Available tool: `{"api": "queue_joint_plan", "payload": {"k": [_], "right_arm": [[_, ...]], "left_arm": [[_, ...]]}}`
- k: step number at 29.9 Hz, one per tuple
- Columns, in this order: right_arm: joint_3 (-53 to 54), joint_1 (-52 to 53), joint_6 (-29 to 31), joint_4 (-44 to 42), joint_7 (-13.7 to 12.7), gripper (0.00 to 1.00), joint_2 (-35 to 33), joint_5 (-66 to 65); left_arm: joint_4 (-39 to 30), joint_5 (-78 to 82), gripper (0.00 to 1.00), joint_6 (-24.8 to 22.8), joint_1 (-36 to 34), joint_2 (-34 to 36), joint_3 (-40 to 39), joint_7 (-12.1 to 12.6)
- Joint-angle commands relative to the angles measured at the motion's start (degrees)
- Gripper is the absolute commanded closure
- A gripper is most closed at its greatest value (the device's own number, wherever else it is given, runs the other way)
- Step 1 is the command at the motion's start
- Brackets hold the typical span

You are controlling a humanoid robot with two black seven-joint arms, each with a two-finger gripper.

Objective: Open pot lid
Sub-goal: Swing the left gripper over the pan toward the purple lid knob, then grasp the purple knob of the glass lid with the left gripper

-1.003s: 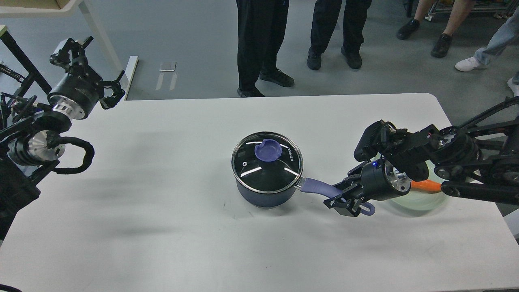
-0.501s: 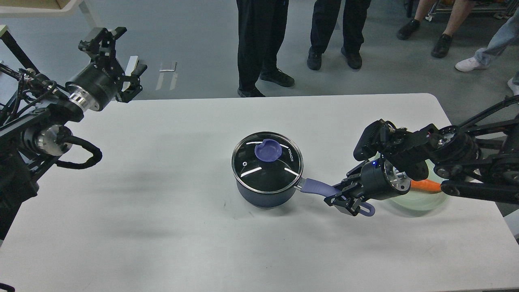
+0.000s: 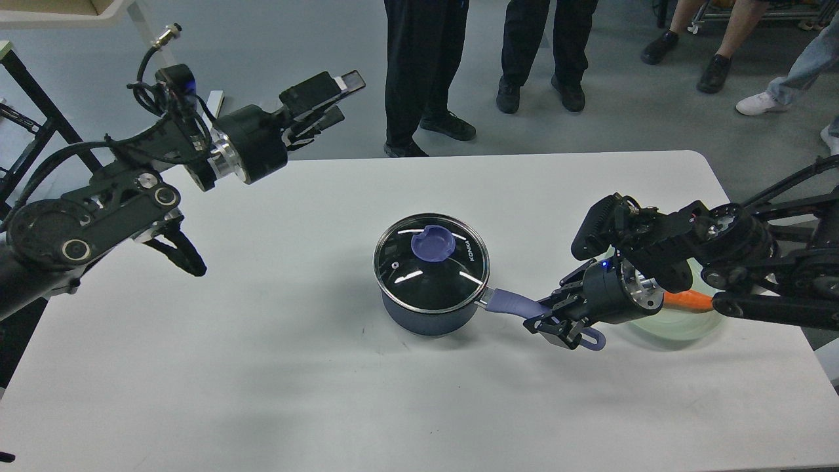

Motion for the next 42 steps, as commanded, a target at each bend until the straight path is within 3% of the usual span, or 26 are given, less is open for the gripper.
{"api": "queue_joint_plan", "payload": {"k": [1, 7, 14, 20, 34, 42], "right_arm": [[0.0, -0.03, 0.07, 0.01, 0.0, 0.76, -0.01, 0.05], [-0.09, -0.29, 0.07, 0.01, 0.0, 0.76, -0.19, 0.05], [0.0, -0.47, 0.07, -0.08, 0.0, 0.76, -0.1, 0.14], [0.0, -0.65, 0.07, -0.08, 0.09, 0.76, -0.1, 0.14], [0.0, -0.21, 0.24, -0.17, 0.09, 0.76, 0.08, 0.23], [0.0, -0.29, 0.24, -0.17, 0.09, 0.76, 0.08, 0.32]], "left_arm": [[-1.06, 9.96, 0.01, 3.08, -0.79, -0.83, 1.13, 0.09], [-3.51, 28.59, 0.01, 8.87, -2.2, -2.24, 9.13, -0.17], [-4.31, 38.97, 0.02, 10.99, -5.19, -2.59, 17.47, -0.17], [-1.95, 45.57, 0.02, 16.08, -4.93, -6.98, 21.09, 0.35], [4.21, 45.67, 0.03, 16.53, -4.22, -10.5, 22.76, 0.18], [4.21, 45.49, 0.07, 16.79, -4.31, -11.47, 23.73, 0.0]]}}
